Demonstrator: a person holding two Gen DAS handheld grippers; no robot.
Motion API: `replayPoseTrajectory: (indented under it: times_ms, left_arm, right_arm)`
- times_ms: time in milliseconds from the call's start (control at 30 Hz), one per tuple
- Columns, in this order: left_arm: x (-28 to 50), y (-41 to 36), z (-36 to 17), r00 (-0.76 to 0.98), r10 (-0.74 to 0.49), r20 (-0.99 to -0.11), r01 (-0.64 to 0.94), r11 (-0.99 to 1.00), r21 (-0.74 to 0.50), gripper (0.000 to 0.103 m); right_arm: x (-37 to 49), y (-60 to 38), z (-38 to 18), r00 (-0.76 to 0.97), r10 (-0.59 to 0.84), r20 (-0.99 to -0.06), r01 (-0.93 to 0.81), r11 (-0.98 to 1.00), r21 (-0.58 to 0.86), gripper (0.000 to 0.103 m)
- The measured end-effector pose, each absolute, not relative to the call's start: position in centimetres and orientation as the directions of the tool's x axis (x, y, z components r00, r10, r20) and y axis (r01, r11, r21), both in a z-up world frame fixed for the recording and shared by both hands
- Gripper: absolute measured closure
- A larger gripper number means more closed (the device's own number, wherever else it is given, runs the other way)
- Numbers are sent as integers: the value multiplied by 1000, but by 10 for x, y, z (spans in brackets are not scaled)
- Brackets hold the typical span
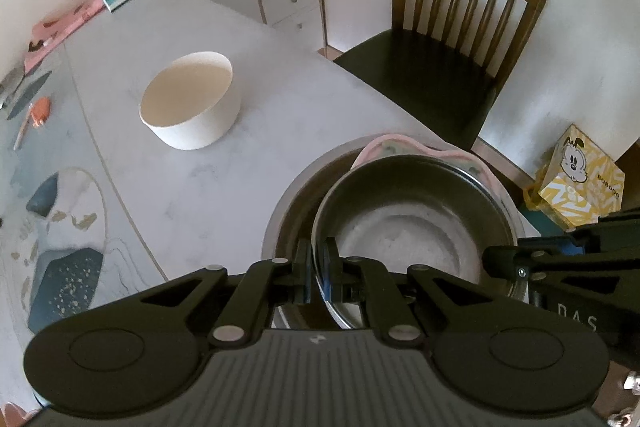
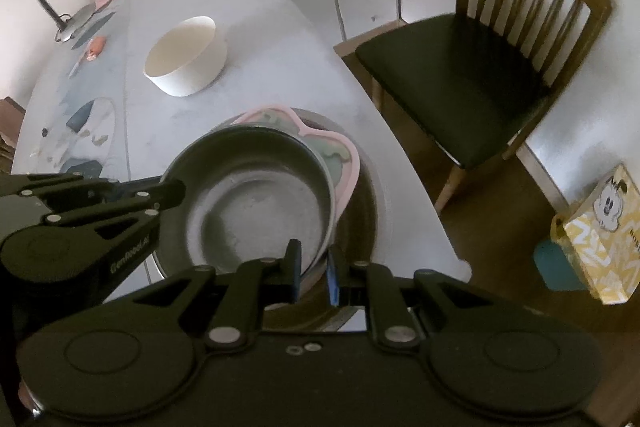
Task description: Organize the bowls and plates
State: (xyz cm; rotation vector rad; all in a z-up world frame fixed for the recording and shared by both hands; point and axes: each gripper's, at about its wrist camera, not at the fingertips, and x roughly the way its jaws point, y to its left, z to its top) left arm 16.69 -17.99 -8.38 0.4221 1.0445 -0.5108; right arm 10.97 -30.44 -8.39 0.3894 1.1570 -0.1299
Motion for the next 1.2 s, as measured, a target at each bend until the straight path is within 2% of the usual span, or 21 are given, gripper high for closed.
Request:
replayPoseTrajectory:
  times_ms: [433,1200]
  left_arm:
    - [178,-178,-96,371,-185,-910,580,811,71,98]
    - [168,-150,-59,407,-310,-859,612,791,4,95]
  right_arm:
    - [113,-303,-92,395,103,-913,315,918,240,88]
    - [106,-290,-56,458,101,-883,261,934,243,68]
